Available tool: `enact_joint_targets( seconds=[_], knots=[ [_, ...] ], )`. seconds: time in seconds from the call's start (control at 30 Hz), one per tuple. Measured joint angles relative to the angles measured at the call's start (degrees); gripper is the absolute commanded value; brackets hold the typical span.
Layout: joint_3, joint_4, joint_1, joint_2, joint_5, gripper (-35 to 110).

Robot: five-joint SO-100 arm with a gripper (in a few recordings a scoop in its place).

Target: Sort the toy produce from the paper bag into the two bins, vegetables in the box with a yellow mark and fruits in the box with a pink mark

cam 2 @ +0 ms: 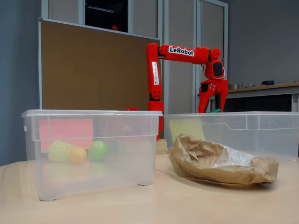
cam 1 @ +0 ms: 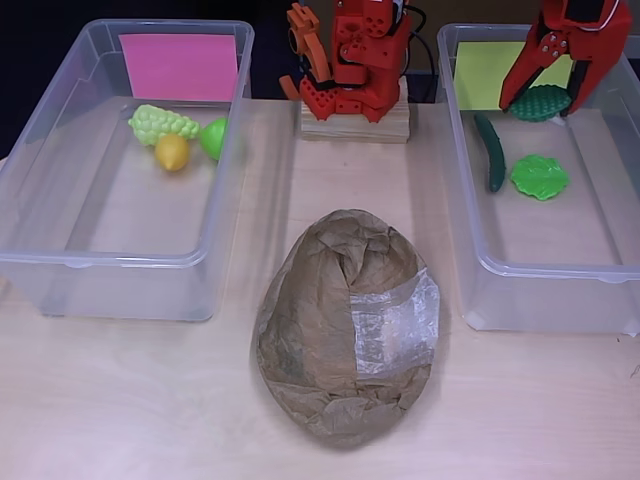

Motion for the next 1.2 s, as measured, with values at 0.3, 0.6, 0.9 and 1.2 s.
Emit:
enact_joint_targets(
  seconds=[0.3, 0.6, 0.9, 1.2],
  knots=[
    [6.3, -15.1, -8.6, -1.6, 2.5, 25],
    [8.0, -31.3, -15.9, -9.2, 2.5, 26],
    [8.3, -31.7, -16.9, -9.8, 2.5, 50],
    [8.7, -21.9, -17.2, -3.8, 2.5, 48]
  ],
)
